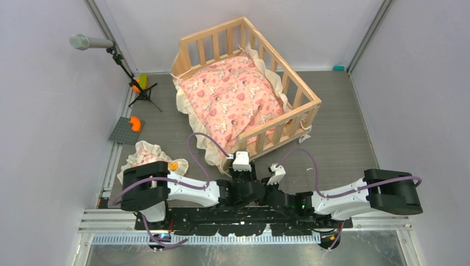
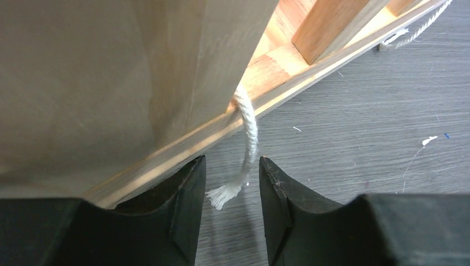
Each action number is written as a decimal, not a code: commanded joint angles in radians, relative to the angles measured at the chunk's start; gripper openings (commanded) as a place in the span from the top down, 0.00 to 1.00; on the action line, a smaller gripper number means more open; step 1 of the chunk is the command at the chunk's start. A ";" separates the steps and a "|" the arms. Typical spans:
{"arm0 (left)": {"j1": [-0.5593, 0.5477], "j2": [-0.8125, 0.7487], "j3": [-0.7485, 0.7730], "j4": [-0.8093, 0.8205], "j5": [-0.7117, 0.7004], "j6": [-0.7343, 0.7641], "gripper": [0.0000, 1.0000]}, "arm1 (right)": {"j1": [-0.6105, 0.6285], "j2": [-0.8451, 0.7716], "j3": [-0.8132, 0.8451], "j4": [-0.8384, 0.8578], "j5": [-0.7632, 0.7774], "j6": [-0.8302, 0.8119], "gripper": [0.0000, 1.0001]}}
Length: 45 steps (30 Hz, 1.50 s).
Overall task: Set up the pet bed
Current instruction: Cross the ropes on the bed frame.
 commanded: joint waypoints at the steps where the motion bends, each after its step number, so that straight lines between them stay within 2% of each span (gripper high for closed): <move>1: 0.026 0.030 0.021 0.020 -0.127 -0.047 0.64 | 0.006 -0.015 0.022 0.056 0.024 0.011 1.00; 4: 0.026 0.047 0.023 0.044 -0.138 -0.041 0.76 | 0.006 -0.017 0.021 0.051 0.024 0.014 1.00; 7: 0.026 0.047 0.014 0.089 -0.134 -0.018 0.83 | 0.006 -0.016 0.018 0.045 0.024 0.017 1.00; 13: 0.024 -0.005 -0.061 0.275 -0.068 0.084 1.00 | 0.006 -0.019 0.014 0.017 0.046 0.041 1.00; 20: 0.008 -0.126 -0.075 0.238 0.023 0.198 1.00 | 0.006 -0.017 0.015 -0.023 0.073 0.063 1.00; 28: -0.001 -0.265 -0.097 0.162 0.086 0.223 1.00 | 0.006 -0.006 0.023 -0.017 0.104 0.066 1.00; 34: -0.001 -0.356 -0.106 0.071 0.168 0.230 1.00 | -0.028 0.007 0.080 -0.044 0.129 0.008 1.00; 40: 0.000 -0.478 -0.115 -0.050 0.262 0.251 1.00 | -0.174 0.030 0.115 -0.042 -0.023 -0.016 1.00; 45: -0.001 -0.559 -0.124 -0.135 0.305 0.272 1.00 | -0.224 0.097 0.180 -0.053 -0.111 -0.067 1.00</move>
